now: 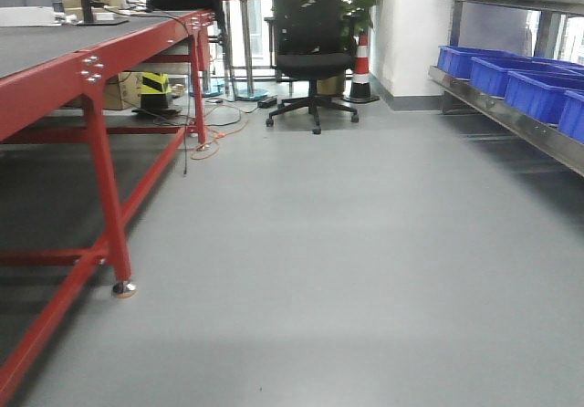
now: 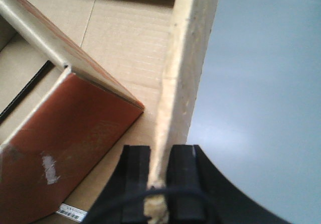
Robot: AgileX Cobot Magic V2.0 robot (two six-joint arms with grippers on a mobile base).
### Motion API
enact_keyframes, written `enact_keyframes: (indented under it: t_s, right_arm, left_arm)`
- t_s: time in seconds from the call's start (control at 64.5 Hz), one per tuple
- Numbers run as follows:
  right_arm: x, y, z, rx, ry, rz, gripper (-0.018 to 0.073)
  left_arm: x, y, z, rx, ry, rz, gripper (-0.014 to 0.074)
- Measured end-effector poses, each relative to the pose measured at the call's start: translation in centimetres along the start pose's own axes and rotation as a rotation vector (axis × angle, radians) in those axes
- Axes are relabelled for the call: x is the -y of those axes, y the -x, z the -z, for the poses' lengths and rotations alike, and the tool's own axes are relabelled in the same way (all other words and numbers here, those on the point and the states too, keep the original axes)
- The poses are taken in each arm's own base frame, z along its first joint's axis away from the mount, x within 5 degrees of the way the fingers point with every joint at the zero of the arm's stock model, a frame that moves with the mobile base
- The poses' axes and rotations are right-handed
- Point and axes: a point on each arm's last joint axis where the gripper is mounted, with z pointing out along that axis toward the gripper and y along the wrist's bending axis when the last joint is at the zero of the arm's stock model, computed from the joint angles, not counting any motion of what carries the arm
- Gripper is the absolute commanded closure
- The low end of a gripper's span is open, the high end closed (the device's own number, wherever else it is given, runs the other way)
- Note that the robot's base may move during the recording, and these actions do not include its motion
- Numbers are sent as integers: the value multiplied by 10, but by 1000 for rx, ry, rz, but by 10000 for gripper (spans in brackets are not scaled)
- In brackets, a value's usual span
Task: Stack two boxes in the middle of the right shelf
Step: 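Hold the boxes with both grippers while driving away from the table, then hold the boxes and turn toward the steel shelf with blue bins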
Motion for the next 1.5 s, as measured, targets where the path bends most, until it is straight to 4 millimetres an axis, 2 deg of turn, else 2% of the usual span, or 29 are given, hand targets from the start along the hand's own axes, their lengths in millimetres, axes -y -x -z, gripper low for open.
enact_keyframes:
  t_s: [1.504]
  right_arm:
    - [0,0,0,0,0,-2,713]
  left_arm:
    - [0,0,0,0,2,-1,708]
